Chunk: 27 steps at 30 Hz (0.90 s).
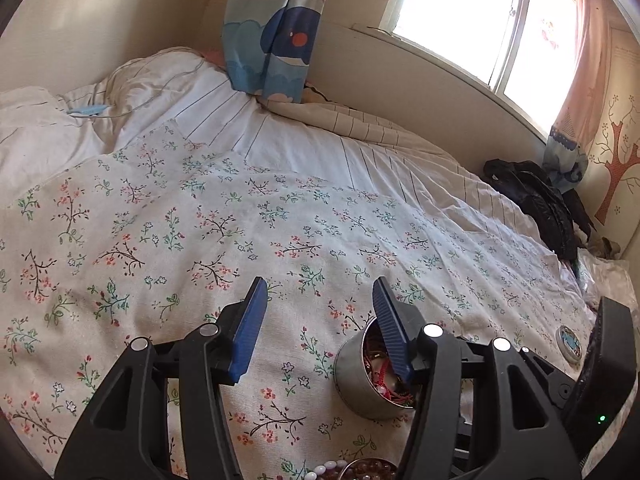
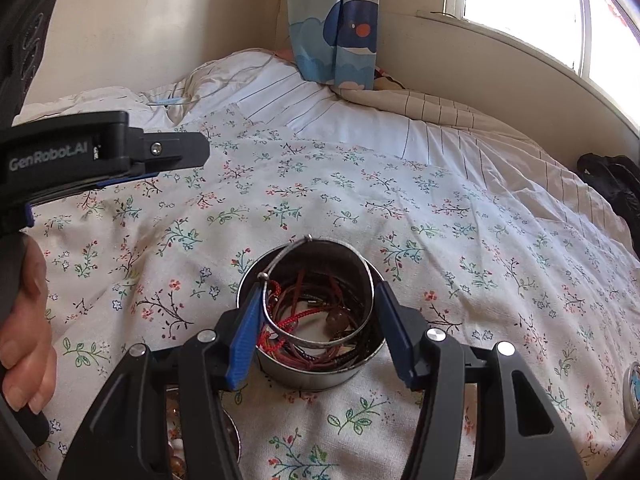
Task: Organize jewelry
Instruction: 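Move both tools back to the beaded bracelets and second bangle beside the tin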
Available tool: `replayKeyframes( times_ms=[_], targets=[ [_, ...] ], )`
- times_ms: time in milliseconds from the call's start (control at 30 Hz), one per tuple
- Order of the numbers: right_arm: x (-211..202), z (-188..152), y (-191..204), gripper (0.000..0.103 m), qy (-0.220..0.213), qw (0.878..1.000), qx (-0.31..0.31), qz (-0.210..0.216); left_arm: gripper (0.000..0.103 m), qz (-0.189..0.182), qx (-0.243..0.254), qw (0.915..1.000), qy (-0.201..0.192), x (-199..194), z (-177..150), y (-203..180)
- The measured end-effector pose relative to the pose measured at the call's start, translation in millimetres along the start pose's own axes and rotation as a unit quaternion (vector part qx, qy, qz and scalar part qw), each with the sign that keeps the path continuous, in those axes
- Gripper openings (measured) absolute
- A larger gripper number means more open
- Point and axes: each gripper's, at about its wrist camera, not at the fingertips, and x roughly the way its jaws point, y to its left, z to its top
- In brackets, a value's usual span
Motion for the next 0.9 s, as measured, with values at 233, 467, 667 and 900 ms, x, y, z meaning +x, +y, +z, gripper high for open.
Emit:
replayKeyframes(
  times_ms=[233, 467, 667, 900],
  targets=[
    [-8, -3, -3, 0.068, -0.003, 1.0, 0.001, -0.01, 0.056, 0.003, 0.008, 1.0, 0.004, -1, -3, -3],
    [-27, -26, -7, 0.068, 0.052, 0.998, 0.025, 0.025, 0.064, 0.017, 0.008, 0.9995, 0.025, 0, -11, 2],
    [-23, -46, 7, 0.068, 0.103, 0.994, 0.011, 0.032, 0.067, 0.025, 0.009, 0.9988, 0.041, -4, -19, 6],
    [-12, -57, 16, 0.074, 0.142, 0.99, -0.01, 0.006, 0.071, 0.031, -0.005, 0.9981, 0.053, -10, -26, 16]
  ],
)
